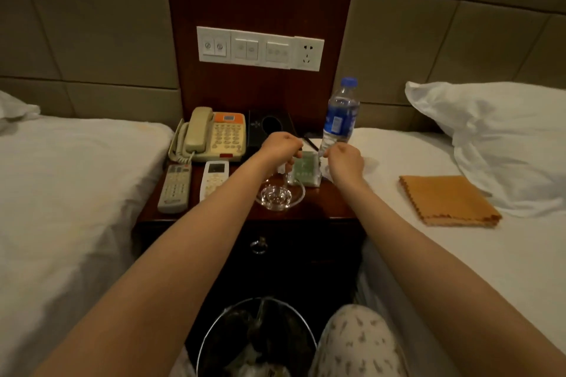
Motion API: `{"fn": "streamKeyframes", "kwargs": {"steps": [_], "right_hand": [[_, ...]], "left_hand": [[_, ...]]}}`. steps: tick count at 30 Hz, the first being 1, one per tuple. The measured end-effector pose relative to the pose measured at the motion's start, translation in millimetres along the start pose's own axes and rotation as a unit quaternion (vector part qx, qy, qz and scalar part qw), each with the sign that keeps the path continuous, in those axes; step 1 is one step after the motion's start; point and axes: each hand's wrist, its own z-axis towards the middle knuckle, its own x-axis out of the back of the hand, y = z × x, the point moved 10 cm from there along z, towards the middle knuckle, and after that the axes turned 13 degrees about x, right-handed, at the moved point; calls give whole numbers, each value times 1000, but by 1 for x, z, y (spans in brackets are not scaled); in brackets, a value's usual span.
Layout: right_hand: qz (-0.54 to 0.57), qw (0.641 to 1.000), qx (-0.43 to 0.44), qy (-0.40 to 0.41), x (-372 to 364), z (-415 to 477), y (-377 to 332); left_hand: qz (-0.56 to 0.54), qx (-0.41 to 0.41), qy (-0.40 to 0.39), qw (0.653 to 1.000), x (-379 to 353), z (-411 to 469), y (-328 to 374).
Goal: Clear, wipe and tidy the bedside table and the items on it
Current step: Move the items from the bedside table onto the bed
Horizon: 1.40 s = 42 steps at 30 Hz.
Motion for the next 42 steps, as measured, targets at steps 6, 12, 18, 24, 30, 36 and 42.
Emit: {"fn": "streamKeyframes", "kwargs": {"steps": [6, 12, 18, 24, 30, 36, 42], "right_hand": [[41, 989, 6, -145, -48, -49, -4], [81, 966, -38, -241, -86, -98, 20], [119, 949, -74, -284, -104, -152, 38], [-12, 891, -135, -434, -132, -200, 86], [-116, 861, -143, -474, -142, -226, 121], [-148, 835, -140, -512, -152, -234, 142], [-148, 749, -198, -614, -145, -258, 147]], "left_hand": [[-73, 52, -11, 996, 10, -34, -51], [-23, 143, -38, 989, 20, -69, -116], [84, 233, -134, 959, 8, -90, -182], [206, 301, -138, 921, -3, -92, -233], [237, 310, -141, 910, -21, -93, -267], [281, 354, -142, 881, -25, -84, -297], [331, 404, -164, 837, -27, -87, -316]]}}
